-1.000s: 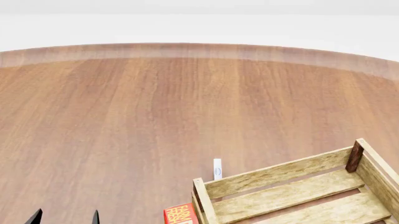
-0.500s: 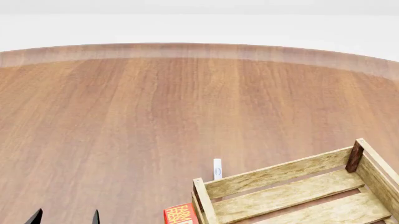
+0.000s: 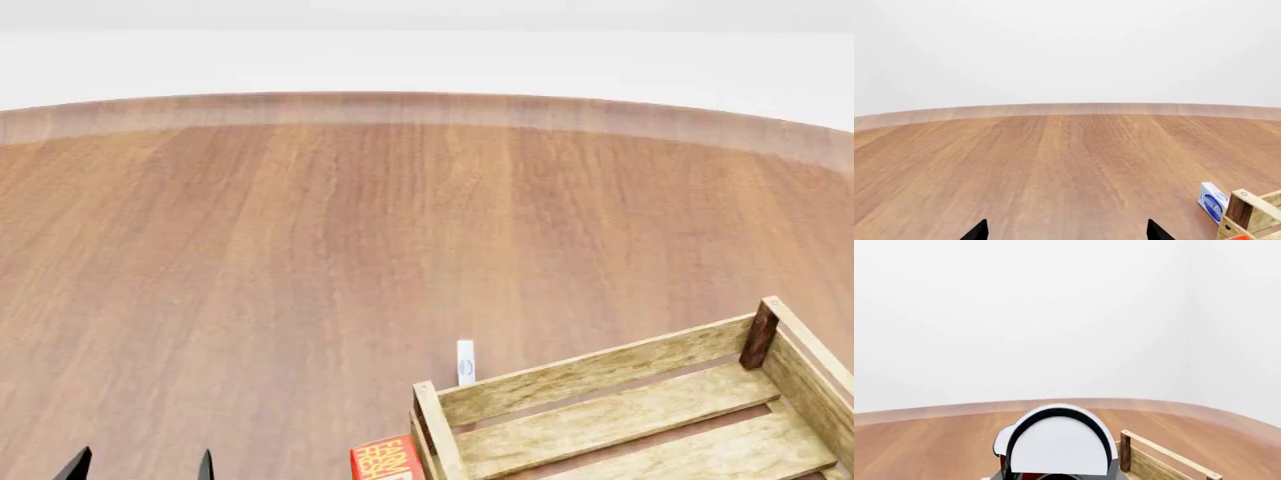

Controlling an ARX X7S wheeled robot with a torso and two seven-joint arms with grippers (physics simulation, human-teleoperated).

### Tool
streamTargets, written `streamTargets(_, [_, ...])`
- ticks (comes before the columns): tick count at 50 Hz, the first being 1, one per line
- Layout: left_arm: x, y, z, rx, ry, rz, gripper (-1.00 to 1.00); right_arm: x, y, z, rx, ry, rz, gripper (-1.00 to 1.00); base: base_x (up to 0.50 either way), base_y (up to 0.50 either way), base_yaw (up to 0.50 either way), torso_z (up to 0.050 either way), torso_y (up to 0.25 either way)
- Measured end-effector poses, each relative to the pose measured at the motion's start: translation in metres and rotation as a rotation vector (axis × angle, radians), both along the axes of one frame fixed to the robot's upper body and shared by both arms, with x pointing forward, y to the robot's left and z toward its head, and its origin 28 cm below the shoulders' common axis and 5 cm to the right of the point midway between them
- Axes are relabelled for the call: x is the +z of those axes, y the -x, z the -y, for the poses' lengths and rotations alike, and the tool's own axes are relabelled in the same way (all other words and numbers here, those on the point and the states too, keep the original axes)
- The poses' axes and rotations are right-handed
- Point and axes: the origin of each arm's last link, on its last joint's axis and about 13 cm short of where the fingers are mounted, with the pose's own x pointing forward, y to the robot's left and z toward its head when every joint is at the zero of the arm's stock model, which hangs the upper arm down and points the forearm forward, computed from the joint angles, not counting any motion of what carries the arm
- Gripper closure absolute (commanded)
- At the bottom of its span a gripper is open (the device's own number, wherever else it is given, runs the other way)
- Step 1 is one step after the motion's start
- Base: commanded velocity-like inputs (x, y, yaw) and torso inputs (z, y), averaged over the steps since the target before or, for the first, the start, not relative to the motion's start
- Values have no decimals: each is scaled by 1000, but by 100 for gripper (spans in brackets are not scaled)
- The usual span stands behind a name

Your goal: Pick up the tomato sauce, and put it in the wooden tray.

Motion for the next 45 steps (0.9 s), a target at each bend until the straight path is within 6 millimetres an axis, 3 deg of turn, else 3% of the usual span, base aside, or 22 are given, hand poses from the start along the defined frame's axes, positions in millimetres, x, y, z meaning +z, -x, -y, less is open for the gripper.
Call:
streamTargets(17, [0,0,0,0,1,-1,-100,13,-43,9,-47,-12,-39,100,0,0,0,0,1])
streamTargets(45, [-1,0,0,2,1,-1,-100,16,-123,26,-143,6,-146,100,0,0,0,0,0])
